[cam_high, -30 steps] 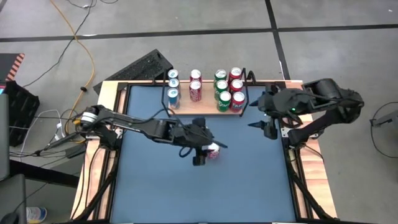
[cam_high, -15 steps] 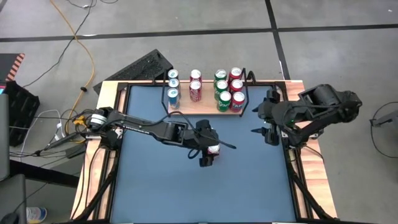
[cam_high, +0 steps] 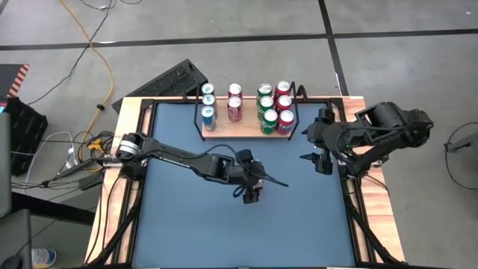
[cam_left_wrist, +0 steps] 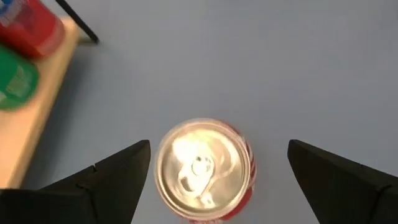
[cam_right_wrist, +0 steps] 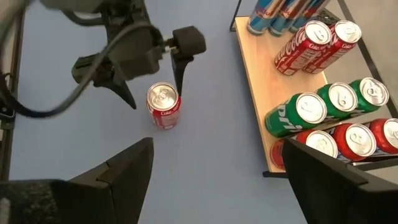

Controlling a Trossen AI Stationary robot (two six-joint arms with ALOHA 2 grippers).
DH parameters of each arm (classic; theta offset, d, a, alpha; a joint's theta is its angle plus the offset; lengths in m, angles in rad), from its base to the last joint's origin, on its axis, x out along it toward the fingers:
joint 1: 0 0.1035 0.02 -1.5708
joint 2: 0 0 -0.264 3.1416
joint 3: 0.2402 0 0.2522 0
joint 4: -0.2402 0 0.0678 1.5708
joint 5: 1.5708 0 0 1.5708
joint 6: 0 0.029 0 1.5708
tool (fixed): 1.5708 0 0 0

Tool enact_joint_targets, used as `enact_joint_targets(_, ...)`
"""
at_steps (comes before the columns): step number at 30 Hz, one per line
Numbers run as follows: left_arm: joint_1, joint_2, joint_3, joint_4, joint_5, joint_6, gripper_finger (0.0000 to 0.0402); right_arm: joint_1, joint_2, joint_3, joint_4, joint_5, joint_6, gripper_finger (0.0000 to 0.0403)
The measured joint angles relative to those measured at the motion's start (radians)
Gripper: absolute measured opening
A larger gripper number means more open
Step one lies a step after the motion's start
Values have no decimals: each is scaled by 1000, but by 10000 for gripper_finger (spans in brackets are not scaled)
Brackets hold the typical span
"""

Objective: Place canned beverage on shelf
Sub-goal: Put the red white soda can on the shelf aligned with the other red white soda cans

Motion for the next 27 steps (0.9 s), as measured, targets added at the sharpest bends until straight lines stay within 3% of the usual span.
enact_joint_targets(7,-1,2,-1,-27,-32,-23,365,18,0,0,-4,0,9,338)
enact_joint_targets(17,4,63,-1,2,12,-67,339,45,0,0,-9,0,13,338)
enact_joint_targets(27,5,63,1,-27,37,-139,282,45,0,0,-19,3,21,338)
